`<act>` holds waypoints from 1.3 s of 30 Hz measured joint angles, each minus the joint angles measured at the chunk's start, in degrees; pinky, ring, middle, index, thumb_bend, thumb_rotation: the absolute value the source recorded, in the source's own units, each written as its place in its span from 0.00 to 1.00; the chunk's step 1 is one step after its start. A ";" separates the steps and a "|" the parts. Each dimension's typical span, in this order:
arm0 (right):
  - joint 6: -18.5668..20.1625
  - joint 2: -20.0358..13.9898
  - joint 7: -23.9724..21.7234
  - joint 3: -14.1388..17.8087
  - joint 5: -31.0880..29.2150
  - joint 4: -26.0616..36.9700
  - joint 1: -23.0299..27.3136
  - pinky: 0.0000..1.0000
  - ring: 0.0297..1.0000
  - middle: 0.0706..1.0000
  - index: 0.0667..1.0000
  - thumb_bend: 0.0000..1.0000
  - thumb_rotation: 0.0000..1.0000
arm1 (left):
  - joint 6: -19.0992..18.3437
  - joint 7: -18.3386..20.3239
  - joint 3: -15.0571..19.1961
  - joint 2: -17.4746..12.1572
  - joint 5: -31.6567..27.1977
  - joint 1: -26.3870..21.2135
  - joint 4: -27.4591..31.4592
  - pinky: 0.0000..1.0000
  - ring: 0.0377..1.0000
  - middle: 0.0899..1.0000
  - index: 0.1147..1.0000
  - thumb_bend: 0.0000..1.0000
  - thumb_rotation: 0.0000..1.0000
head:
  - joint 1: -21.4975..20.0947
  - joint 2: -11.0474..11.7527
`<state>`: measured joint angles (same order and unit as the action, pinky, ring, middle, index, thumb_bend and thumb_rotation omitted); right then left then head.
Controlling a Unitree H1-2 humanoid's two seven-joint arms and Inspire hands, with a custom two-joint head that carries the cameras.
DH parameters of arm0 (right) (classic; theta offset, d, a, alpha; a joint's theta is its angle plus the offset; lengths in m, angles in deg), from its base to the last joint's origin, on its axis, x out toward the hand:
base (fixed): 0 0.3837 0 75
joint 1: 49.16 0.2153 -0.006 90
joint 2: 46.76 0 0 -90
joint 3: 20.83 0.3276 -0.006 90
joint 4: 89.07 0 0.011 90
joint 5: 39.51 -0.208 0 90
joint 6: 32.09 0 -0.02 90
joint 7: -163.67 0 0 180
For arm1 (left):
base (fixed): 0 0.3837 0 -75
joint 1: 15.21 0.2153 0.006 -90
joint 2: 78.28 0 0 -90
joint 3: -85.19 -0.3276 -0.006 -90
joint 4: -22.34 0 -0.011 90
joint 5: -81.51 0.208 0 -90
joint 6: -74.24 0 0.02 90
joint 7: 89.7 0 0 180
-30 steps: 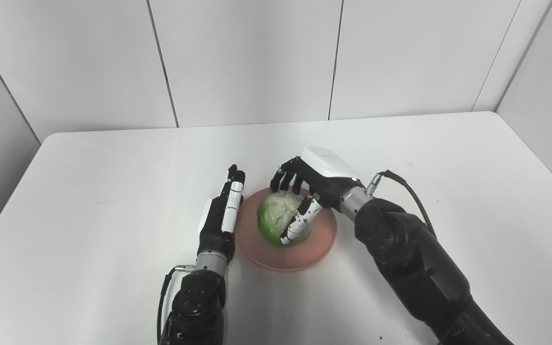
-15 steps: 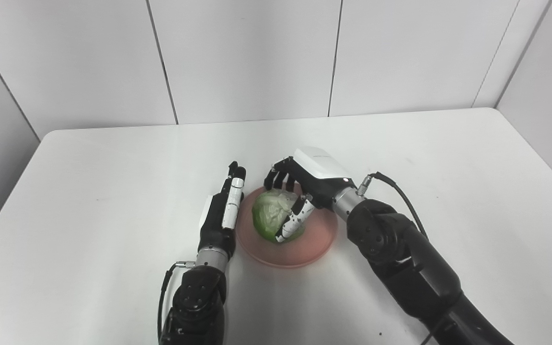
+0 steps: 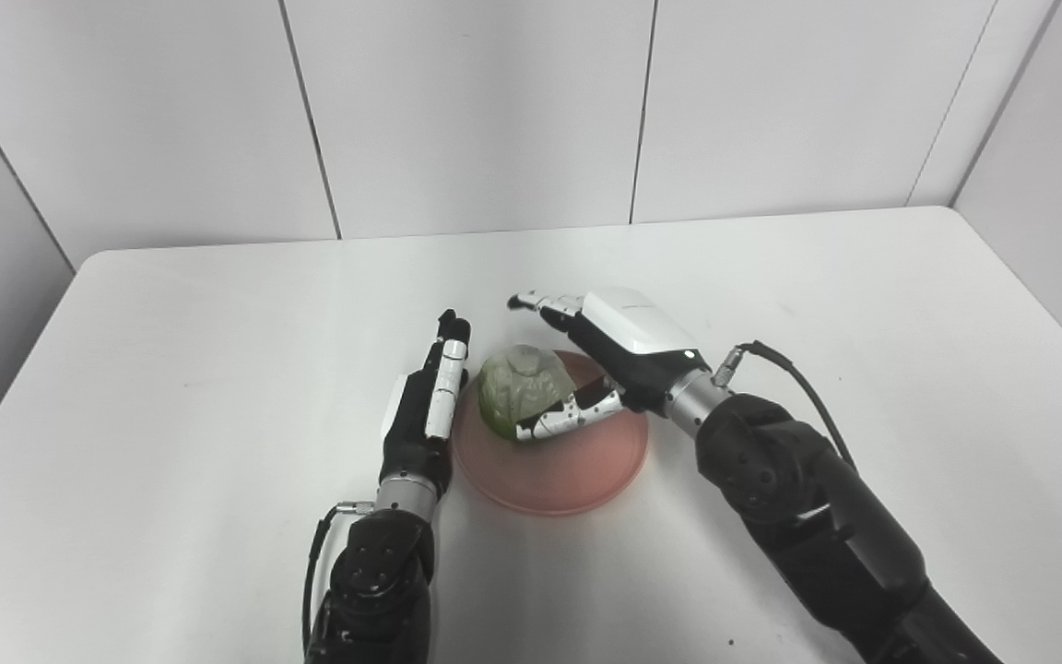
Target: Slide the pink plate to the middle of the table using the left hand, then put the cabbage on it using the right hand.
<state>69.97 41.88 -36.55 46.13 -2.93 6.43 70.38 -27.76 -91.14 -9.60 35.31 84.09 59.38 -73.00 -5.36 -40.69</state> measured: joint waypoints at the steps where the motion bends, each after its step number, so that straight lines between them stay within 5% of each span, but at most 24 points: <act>1: -0.07 -0.32 -0.27 0.15 -0.47 0.18 -0.15 0.79 0.93 0.95 0.99 0.74 0.61 | 0.01 0.01 0.07 0.00 -0.02 0.00 -0.03 0.99 0.99 0.99 1.00 0.72 1.00 | 0.00 -0.09; 9: -0.20 -1.74 -0.91 2.74 -2.30 3.74 -4.09 0.74 0.94 0.98 1.00 0.72 0.72 | 0.14 0.05 0.84 -0.16 -0.59 -0.01 -0.18 0.99 0.99 0.99 1.00 0.73 1.00 | -0.61 -0.09; 13: -0.55 -1.08 2.67 5.76 -3.06 4.01 -6.24 0.77 0.95 1.00 1.00 0.70 0.73 | 0.13 0.45 1.07 -0.56 -1.29 -0.01 -0.17 1.00 1.00 1.00 1.00 0.74 1.00 | -1.40 0.26; 28: -0.97 7.66 8.74 12.95 -12.25 3.57 -13.52 0.91 1.00 1.00 1.00 0.63 0.88 | 3.03 3.62 3.39 -3.76 -6.01 1.43 0.44 1.00 1.00 0.99 0.97 0.75 1.00 | -1.76 -0.52; 32: -0.98 10.92 11.39 13.58 -13.12 3.50 -14.43 0.99 1.00 1.00 1.00 0.62 0.99 | 3.24 4.25 3.42 -4.12 -6.86 1.73 1.24 1.00 1.00 0.99 0.98 0.76 1.00 | -2.46 -0.70; 39: -0.63 12.68 12.14 14.62 -16.37 3.08 -15.01 1.00 1.00 1.00 1.00 0.65 1.00 | 4.24 5.44 3.40 -5.61 -8.06 2.38 1.22 1.00 1.00 1.00 0.97 0.76 1.00 | -2.64 -1.14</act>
<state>69.34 54.56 -24.41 60.75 -19.30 9.51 55.37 -23.52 -85.69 -6.20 29.70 76.03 61.76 -71.78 -8.00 -41.84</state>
